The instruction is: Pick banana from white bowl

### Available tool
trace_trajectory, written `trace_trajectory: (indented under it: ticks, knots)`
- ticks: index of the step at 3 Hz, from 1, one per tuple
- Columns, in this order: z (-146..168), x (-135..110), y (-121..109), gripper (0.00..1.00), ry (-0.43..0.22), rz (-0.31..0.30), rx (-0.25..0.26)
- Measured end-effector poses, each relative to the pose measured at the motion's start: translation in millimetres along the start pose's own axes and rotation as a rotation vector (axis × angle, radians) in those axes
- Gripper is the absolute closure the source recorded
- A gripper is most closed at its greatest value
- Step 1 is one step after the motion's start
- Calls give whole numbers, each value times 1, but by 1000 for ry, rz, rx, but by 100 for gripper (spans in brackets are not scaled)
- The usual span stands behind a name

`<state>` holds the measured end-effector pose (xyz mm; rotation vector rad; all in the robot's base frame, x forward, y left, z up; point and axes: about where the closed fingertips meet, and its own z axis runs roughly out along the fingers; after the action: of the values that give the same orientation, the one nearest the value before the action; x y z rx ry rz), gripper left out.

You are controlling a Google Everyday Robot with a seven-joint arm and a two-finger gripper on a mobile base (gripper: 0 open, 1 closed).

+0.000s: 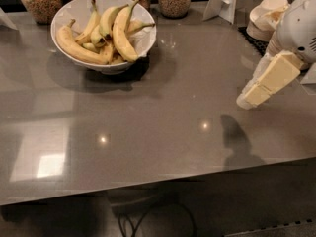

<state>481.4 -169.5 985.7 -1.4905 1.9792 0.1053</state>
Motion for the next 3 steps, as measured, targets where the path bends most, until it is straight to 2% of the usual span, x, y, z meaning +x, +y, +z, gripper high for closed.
trace_trajectory:
  ticks: [1, 2, 3]
  knots:
    - [5, -17, -7, 0, -105, 22, 21]
    - [28, -43, -16, 0, -170, 41, 19]
    - [72, -80, -23, 0, -169, 19, -14]
